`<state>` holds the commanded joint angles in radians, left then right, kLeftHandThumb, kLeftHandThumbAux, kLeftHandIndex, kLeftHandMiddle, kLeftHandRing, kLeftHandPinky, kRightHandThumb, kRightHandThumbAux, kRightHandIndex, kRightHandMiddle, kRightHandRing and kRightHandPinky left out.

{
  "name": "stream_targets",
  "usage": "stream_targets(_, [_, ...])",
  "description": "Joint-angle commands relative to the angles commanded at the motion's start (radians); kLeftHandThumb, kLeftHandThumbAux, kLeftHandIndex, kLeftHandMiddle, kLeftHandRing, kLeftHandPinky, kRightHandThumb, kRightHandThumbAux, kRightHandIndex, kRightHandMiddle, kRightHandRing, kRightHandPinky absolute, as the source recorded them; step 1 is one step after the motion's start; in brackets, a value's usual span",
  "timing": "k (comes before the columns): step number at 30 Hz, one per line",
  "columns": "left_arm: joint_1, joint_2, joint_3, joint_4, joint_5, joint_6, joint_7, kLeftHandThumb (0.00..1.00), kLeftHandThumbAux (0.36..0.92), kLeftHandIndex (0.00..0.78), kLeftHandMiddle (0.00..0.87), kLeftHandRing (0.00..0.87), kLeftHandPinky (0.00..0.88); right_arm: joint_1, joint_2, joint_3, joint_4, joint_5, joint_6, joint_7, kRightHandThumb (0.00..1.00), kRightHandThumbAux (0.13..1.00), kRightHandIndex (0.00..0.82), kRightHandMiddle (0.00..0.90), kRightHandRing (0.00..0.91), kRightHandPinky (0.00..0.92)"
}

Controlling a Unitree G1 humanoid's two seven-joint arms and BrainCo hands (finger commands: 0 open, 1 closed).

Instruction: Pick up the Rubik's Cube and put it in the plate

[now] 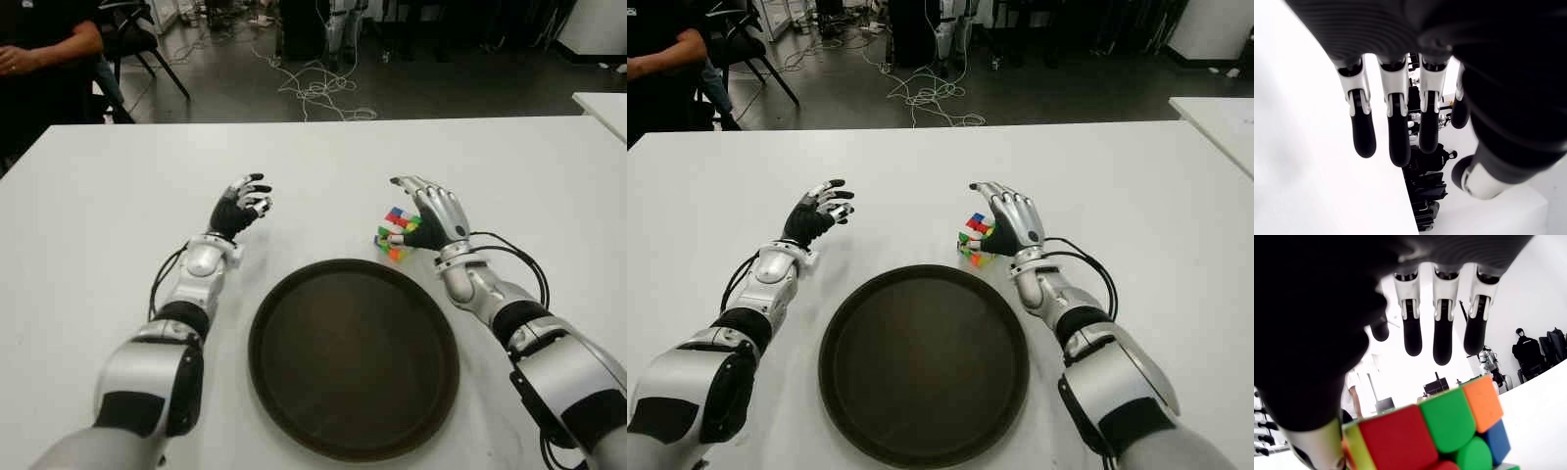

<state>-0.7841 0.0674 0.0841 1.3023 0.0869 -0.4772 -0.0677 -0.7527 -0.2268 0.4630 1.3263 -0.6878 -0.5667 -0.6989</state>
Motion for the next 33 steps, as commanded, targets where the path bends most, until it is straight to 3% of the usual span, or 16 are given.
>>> stream_targets(17, [0.003,0.000,-0.006,-0.001,0.008,-0.011,0.003,0.293,0.738,0.186,0.286,0.325,0.359,-0.013,-0.012,0.023,0.003,-0.016,0.049,0.165,0.000,0.777,0.176,0.212,0.235,0.251])
stream_targets(26, [0.004,0.001,-0.007,0.001,0.011,-0.019,0.008,0.284,0.735,0.194,0.292,0.331,0.362,-0.014,-0.011,0.038,0.003,-0.019,0.079,0.173,0.000,0.766,0.182,0.206,0.227,0.246])
stream_targets(33, [0.004,0.002,-0.009,0.001,0.013,-0.022,0.008,0.299,0.736,0.195,0.294,0.331,0.363,-0.007,-0.005,0.029,0.000,-0.005,0.072,0.118,0.000,0.770,0.197,0.220,0.247,0.286])
